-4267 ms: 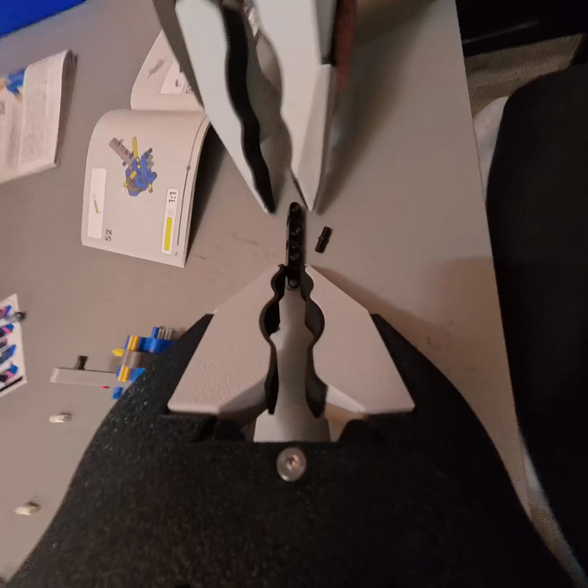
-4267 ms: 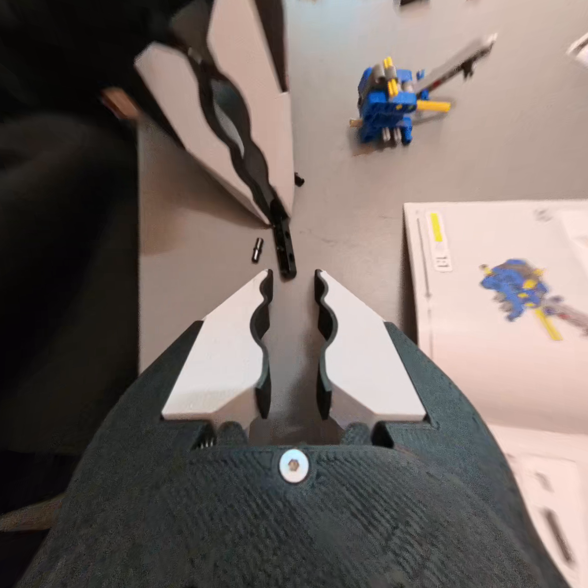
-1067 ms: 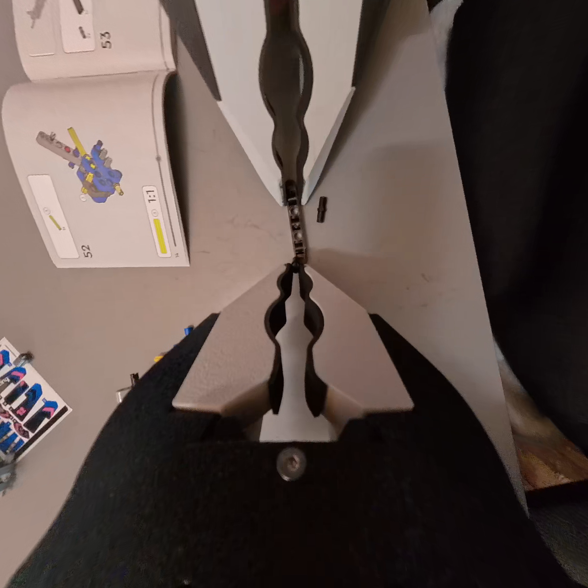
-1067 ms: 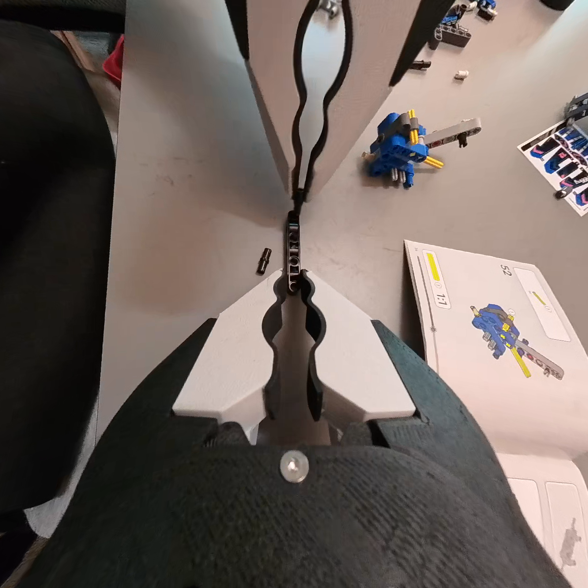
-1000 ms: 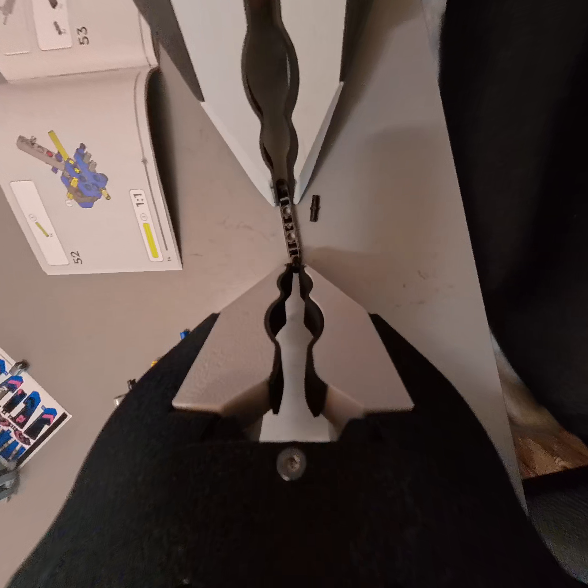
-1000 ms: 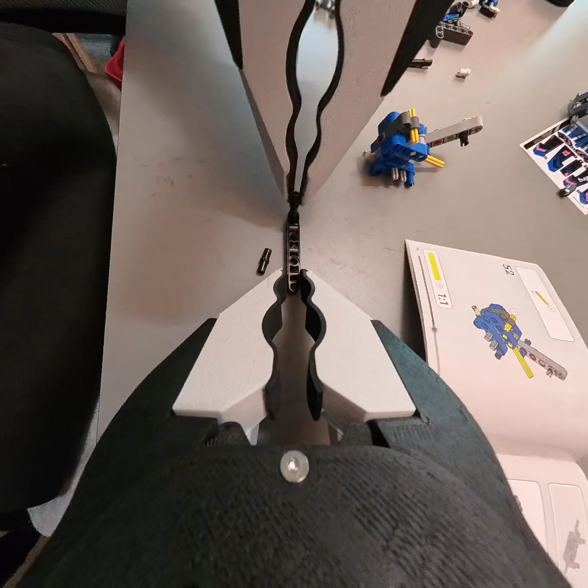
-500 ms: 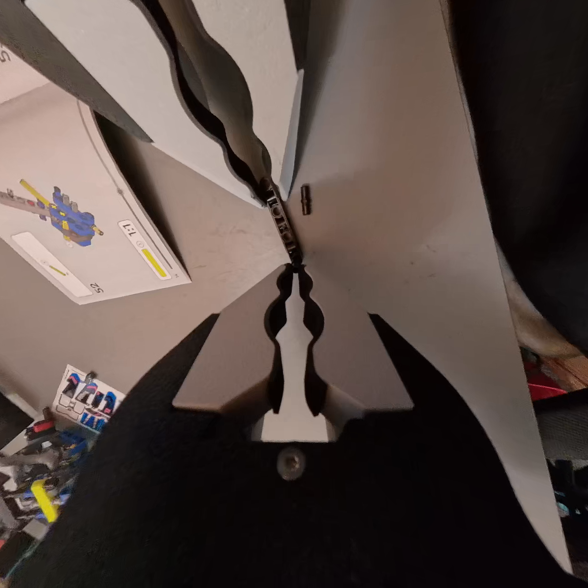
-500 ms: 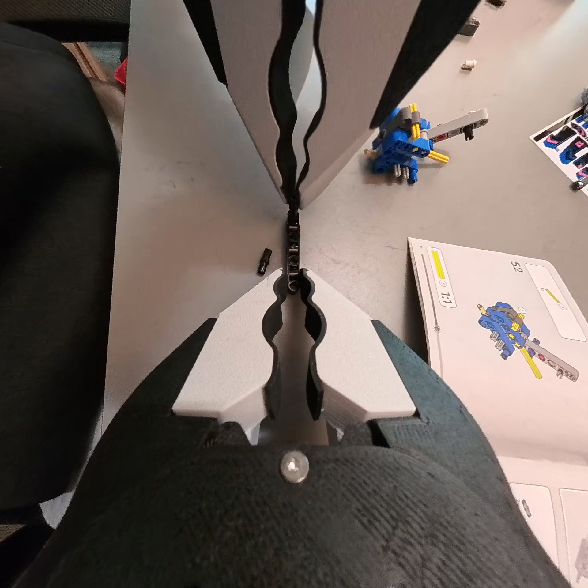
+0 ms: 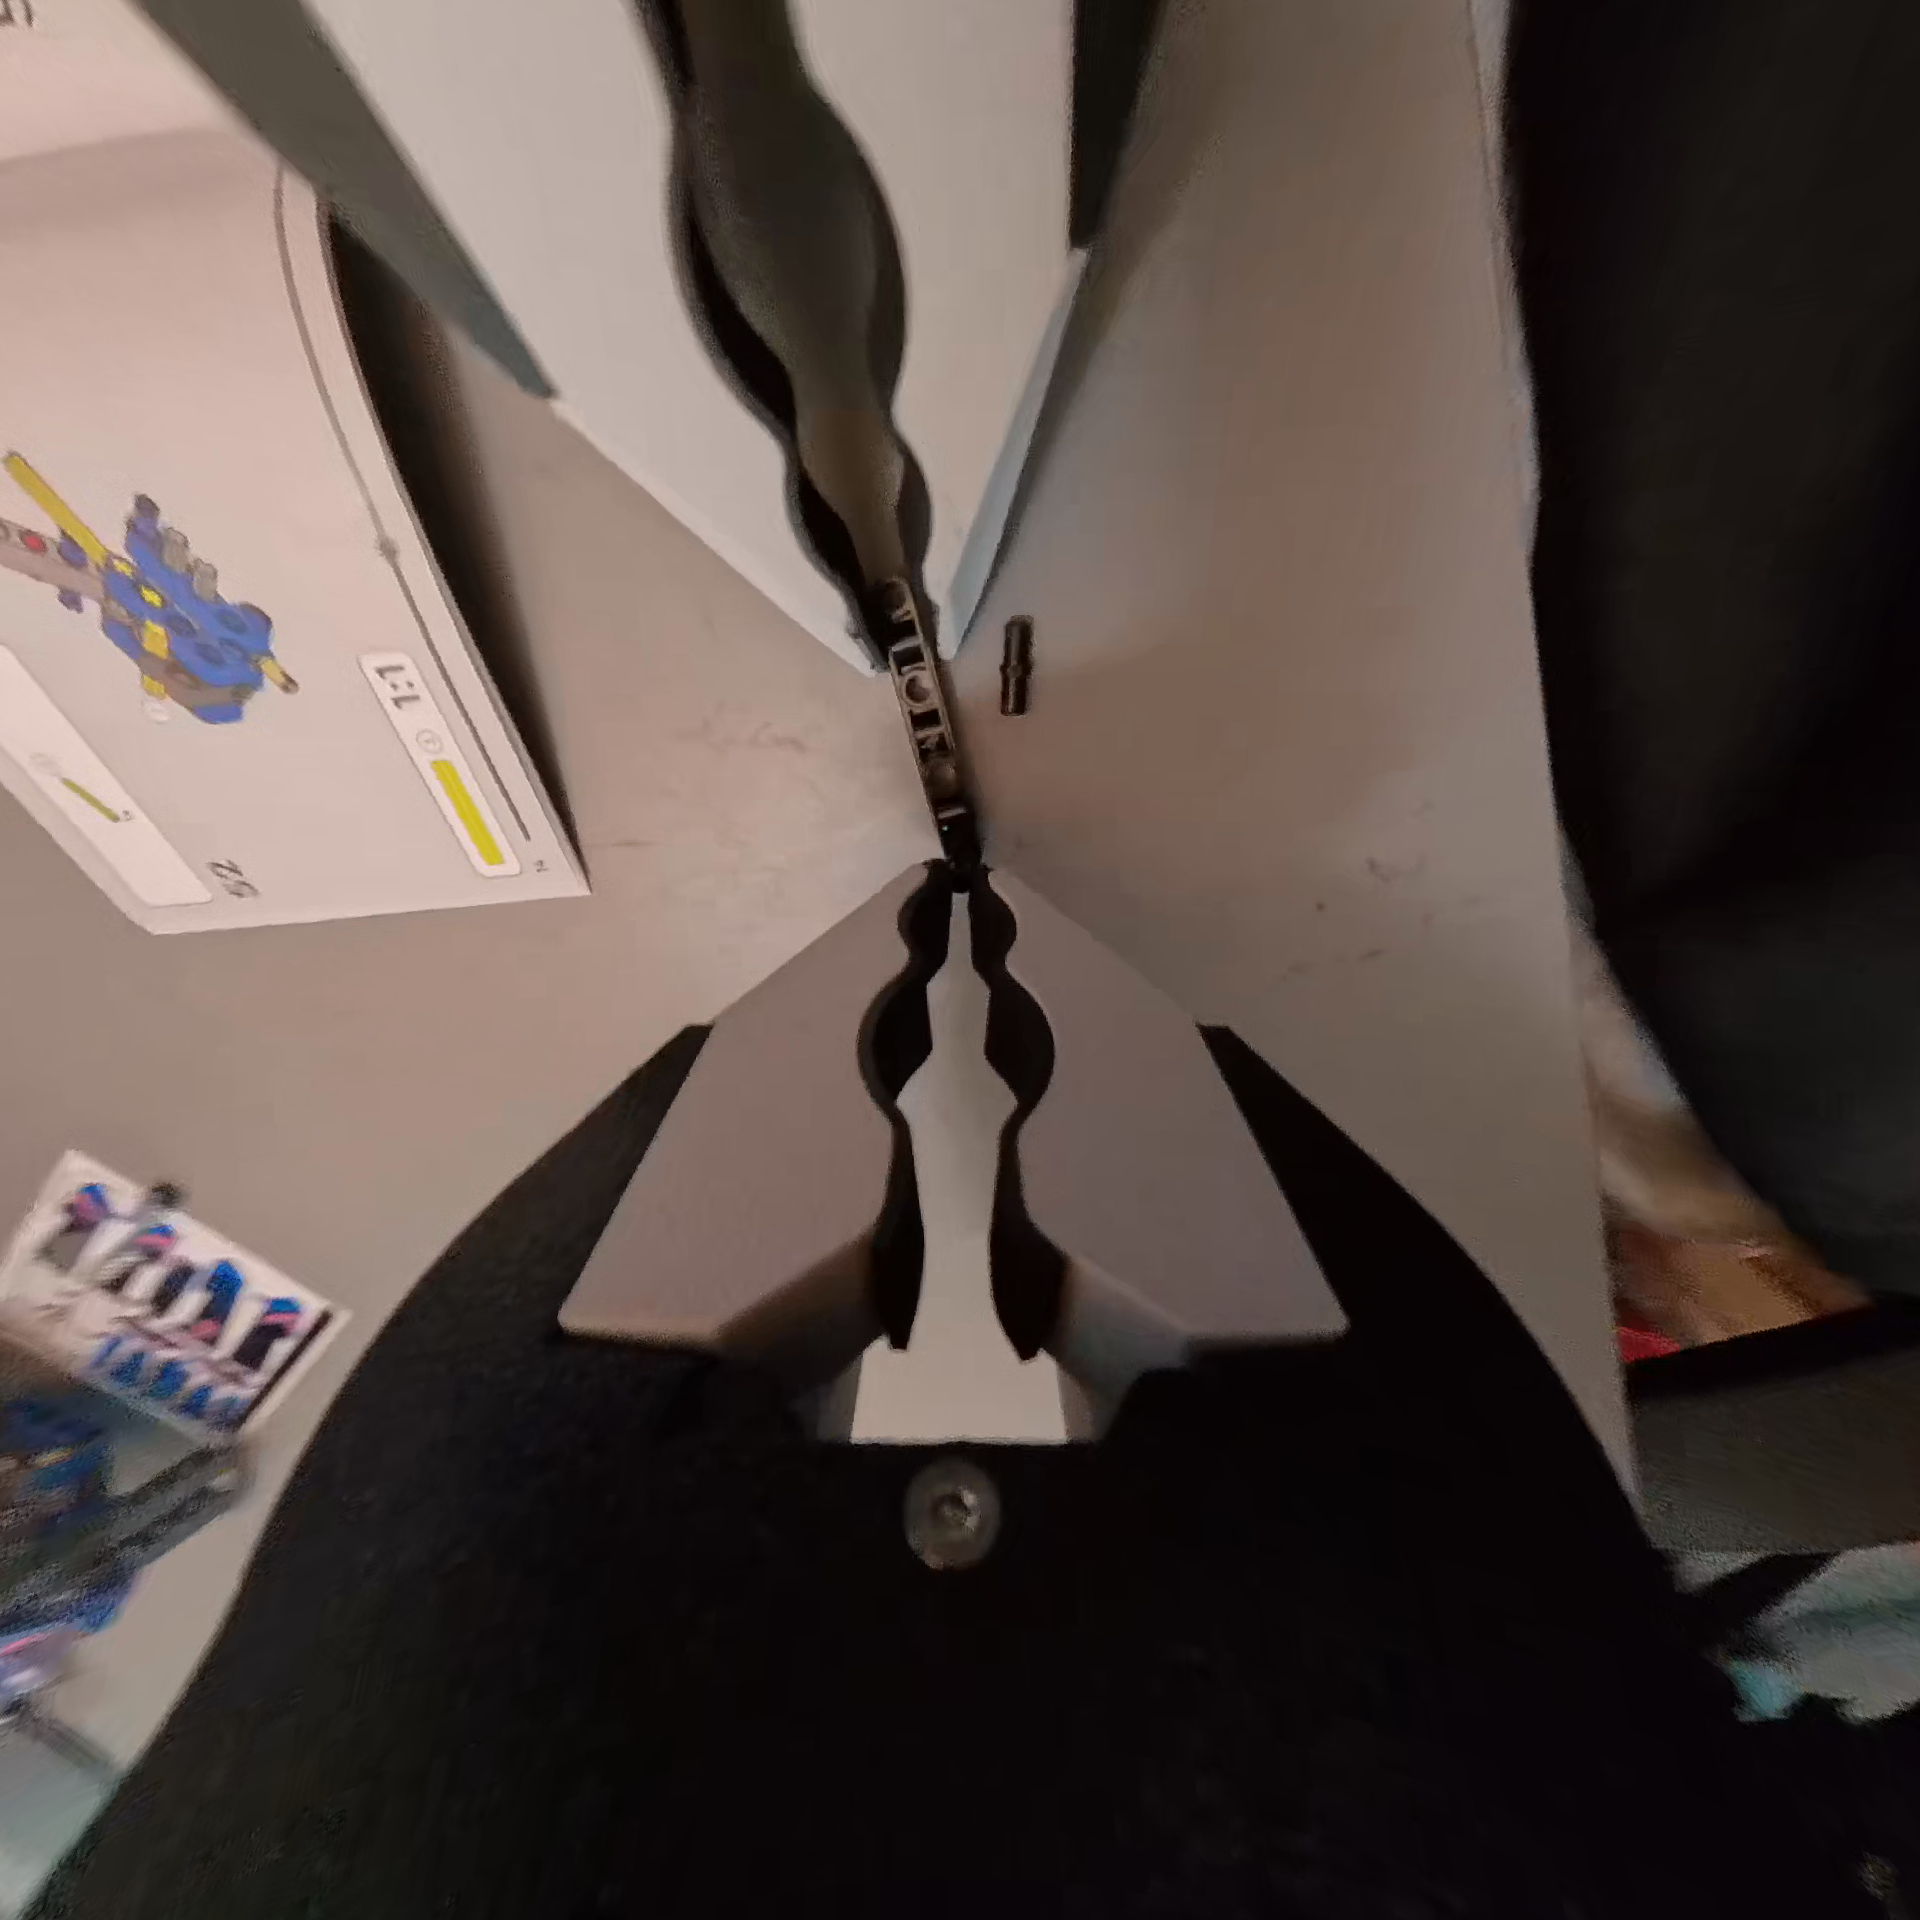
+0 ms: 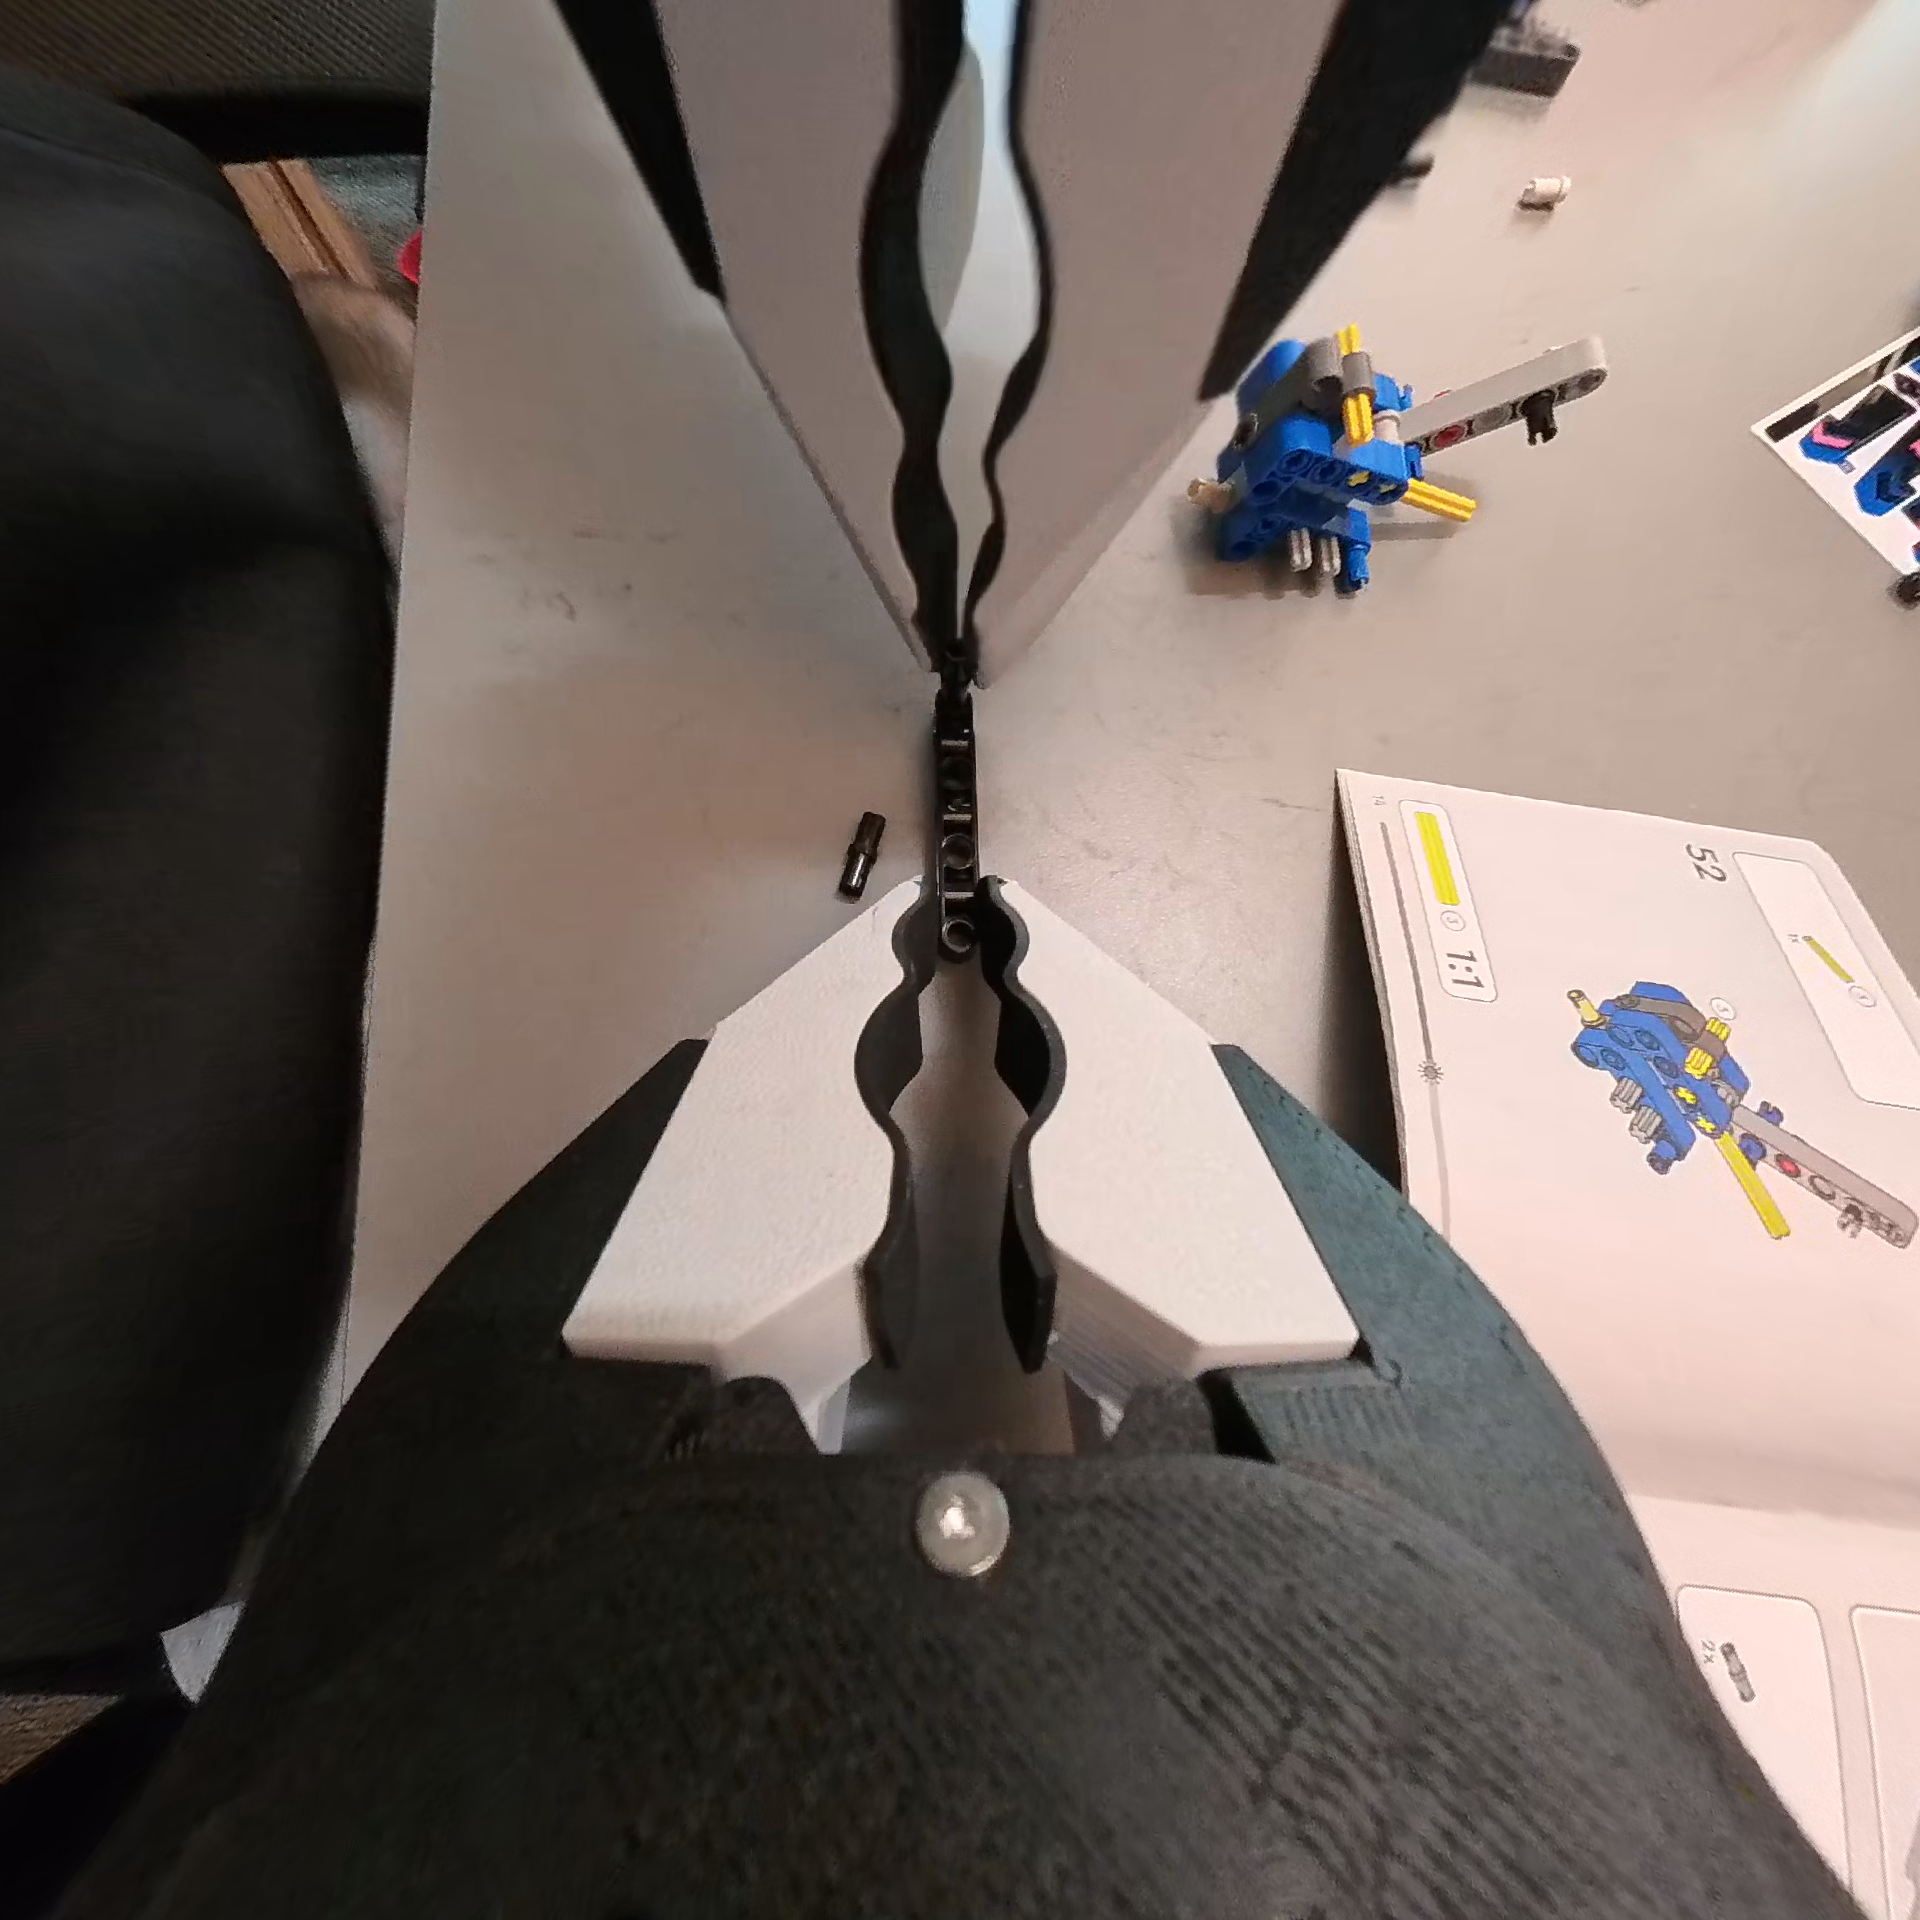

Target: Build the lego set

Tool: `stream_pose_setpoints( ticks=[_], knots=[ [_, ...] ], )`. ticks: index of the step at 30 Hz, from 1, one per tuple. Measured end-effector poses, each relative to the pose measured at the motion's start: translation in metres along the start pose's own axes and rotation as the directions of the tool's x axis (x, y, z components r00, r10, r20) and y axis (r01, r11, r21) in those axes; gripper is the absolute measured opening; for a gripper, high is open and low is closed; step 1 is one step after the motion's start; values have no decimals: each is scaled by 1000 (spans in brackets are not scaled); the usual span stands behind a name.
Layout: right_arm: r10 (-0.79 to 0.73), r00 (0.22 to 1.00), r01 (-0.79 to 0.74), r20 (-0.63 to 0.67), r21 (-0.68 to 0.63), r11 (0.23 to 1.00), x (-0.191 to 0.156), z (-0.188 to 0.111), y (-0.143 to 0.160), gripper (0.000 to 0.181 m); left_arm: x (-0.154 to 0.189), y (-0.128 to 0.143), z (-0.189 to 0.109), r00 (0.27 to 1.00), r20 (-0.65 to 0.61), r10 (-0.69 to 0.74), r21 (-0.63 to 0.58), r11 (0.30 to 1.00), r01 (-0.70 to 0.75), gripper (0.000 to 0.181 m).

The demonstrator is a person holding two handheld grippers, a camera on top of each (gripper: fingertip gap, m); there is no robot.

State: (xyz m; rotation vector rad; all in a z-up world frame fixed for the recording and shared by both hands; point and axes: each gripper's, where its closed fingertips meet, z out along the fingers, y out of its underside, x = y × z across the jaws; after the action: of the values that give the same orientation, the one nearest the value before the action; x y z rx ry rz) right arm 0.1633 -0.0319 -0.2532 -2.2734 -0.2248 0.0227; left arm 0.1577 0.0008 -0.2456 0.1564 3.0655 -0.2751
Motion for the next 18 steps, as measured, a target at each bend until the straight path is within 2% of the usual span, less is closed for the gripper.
stream_pose_setpoints(
  ticks=[2,4,8,9,14,18],
  knots=[
    [3,1000,-3,2,0,1000,0,0,0,7,-1,0,0,993,64,103,-48,994,-100,0],
    [4,1000,-4,4,0,1000,0,0,0,6,-1,0,0,991,70,111,-61,992,-106,0],
    [-1,1000,1,-1,0,1000,0,0,0,6,1,-1,1,994,-31,-105,0,994,105,0],
    [-1,1000,1,-2,-1,1000,0,0,0,6,1,-1,1,992,-40,-117,8,993,117,0],
    [1,1000,-1,0,-1,1000,0,0,0,6,1,2,2,997,31,66,-55,996,-64,0],
    [-4,1000,4,-4,-1,1000,0,-1,0,6,1,9,6,989,51,136,-137,982,-128,0]
  ],
)
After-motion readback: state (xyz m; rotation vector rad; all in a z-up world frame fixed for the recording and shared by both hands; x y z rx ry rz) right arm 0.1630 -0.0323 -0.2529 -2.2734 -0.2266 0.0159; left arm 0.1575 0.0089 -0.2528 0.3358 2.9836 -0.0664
